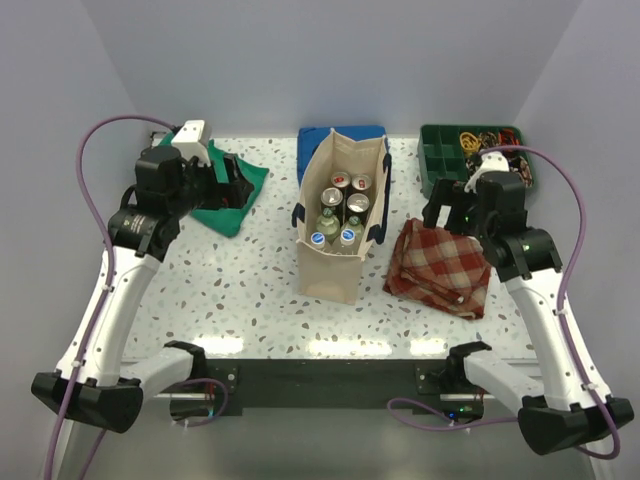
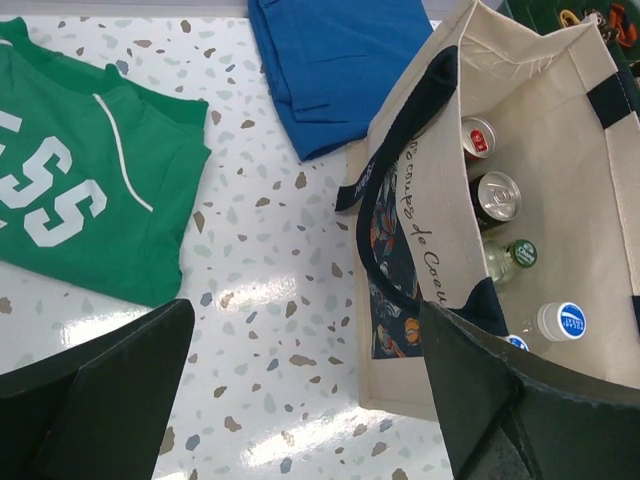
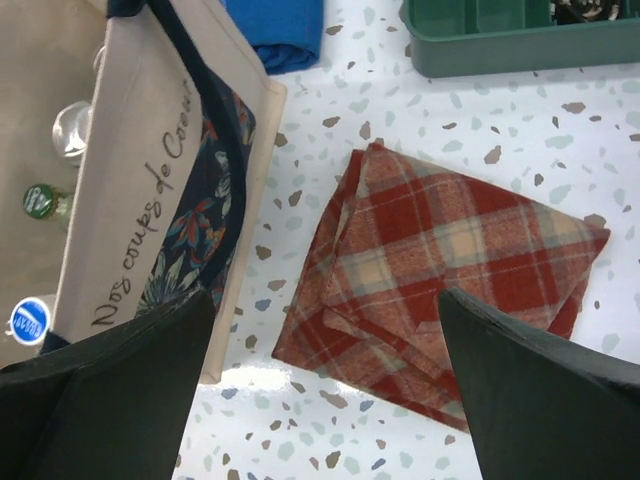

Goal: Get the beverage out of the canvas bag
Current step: Take out the drink from the canvas bag.

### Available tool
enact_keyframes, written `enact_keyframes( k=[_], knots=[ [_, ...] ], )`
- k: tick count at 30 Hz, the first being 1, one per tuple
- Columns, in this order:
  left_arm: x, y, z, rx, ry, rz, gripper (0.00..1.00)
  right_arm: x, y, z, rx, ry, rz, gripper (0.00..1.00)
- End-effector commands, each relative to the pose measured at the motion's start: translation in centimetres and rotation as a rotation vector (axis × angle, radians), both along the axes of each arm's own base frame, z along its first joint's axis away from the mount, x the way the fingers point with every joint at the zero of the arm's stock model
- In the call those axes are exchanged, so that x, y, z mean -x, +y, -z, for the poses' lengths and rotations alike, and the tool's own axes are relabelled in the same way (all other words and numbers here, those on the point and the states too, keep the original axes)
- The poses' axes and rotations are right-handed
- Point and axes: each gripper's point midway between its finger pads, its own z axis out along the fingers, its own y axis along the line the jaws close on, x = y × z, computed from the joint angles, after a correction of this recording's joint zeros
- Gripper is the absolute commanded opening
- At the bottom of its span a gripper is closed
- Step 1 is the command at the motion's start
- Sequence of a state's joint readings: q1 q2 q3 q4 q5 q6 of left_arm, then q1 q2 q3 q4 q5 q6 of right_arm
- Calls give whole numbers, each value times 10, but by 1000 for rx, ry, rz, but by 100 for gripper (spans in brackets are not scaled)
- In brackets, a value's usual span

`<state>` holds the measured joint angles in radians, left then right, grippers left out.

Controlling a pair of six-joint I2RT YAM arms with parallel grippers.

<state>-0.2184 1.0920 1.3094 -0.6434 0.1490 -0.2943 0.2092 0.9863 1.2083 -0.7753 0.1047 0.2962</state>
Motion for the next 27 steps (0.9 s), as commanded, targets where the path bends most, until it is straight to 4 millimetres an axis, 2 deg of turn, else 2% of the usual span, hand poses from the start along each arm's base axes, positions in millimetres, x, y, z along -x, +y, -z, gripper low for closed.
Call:
enact_keyframes(
  k=[1,5,6,8,10,11,12,13,15,20,27],
  knots=[
    [-7,-3,-29,19,-103,11,100,4,13,-27,-11,-74,-106,98],
    [3,-14,-27,52,-95,79,100,3,33,-30,-68,-57,-199,98],
    [5,-14,-26,50,-84,81,100,2,44,-28,-105,-39,-241,98],
    [10,-21,-23,48,-68,138,100,-3,54,-34,-147,-53,-278,98],
    [20,-28,-18,53,-59,197,100,-6,69,-35,-206,-36,-330,98],
    [23,-29,-15,39,-61,220,100,-9,75,-42,-227,-56,-354,97],
    [27,-30,-5,28,-38,237,100,-10,80,-45,-245,-57,-376,97],
    [33,-32,-3,20,-36,256,100,-12,86,-43,-264,-40,-401,96],
    [42,-35,6,-2,-15,285,100,-15,89,-46,-271,-37,-409,94],
    [66,-56,2,-10,-50,365,100,-12,94,-42,-279,-13,-424,91],
    [60,-85,-19,42,-92,428,100,2,104,-29,-317,30,-471,89]
  ],
)
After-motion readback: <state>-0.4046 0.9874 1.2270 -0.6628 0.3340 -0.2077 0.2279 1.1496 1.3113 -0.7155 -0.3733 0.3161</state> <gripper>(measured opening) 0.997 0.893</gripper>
